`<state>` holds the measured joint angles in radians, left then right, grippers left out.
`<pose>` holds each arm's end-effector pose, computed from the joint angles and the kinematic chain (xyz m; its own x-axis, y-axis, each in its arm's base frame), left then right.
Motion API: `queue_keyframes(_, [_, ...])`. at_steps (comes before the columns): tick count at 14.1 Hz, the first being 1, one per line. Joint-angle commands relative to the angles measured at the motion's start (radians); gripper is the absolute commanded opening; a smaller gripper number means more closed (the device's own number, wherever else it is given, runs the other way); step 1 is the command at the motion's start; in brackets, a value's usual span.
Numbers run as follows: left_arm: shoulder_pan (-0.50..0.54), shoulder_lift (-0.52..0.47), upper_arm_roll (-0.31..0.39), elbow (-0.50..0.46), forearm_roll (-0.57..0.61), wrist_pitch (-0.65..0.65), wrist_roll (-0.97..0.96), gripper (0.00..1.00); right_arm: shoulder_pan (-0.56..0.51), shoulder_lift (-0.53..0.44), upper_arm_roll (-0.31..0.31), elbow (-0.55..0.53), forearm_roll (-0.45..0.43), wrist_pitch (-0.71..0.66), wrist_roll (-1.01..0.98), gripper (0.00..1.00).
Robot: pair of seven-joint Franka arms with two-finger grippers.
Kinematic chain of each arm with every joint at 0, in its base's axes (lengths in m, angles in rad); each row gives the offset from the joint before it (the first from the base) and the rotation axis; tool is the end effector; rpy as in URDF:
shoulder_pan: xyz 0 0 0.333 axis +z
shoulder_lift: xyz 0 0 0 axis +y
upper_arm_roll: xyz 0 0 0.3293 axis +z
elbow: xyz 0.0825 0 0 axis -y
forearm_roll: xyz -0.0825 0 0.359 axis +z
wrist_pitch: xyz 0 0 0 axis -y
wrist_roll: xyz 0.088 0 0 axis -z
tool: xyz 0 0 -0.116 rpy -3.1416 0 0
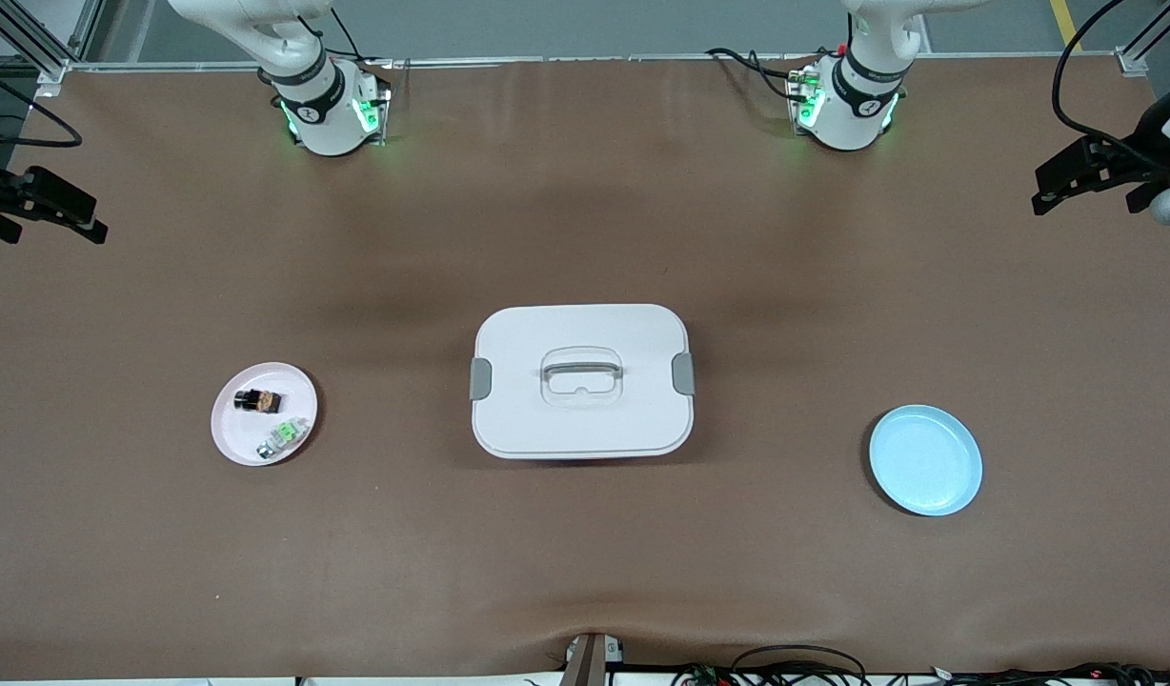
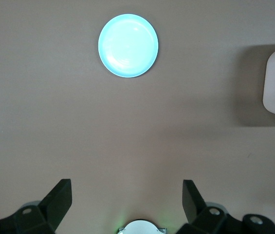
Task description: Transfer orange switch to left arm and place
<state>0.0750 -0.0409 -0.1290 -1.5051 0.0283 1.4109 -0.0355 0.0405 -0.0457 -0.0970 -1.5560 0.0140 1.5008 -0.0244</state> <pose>0.4983 -0.0250 0.6650 0.9985 -0.0136 -0.0523 -0.0154 -0.9993 -0.0353 0.5069 -0.0283 0.6529 0.9995 -0.0310 -0.0093 -0.0311 -0.9993 -0.0186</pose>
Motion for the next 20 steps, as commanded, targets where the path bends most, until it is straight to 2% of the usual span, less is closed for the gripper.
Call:
queue_keyframes(1, [-0.001, 0.001, -0.006, 0.008, 0.018, -0.013, 0.003, 1.00, -0.016, 0.024, -0.001, 0.004, -0.019, -0.007, 0.001, 1.00])
queue_keyframes(11, [0.003, -0.002, -0.001, 0.012, 0.019, -0.018, 0.008, 1.00, -0.022, 0.070, -0.001, 0.013, -0.008, 0.021, -0.006, 1.00])
queue_keyframes(13, [0.003, -0.005, 0.002, 0.012, 0.019, -0.018, 0.009, 1.00, -0.027, 0.130, -0.003, 0.013, -0.005, 0.013, -0.006, 1.00])
queue_keyframes(14, [0.005, -0.008, 0.003, 0.012, 0.019, -0.018, 0.014, 1.00, -0.037, 0.130, -0.001, 0.011, 0.000, 0.021, -0.009, 1.00])
queue_keyframes(18, [0.003, -0.013, 0.003, 0.016, 0.019, -0.020, 0.022, 1.00, -0.042, 0.119, 0.000, -0.058, 0.009, 0.048, 0.001, 1.00])
queue_keyframes(20, [0.003, -0.017, 0.002, 0.011, 0.019, -0.027, 0.023, 1.00, -0.076, 0.107, -0.001, -0.116, 0.047, 0.096, -0.003, 1.00])
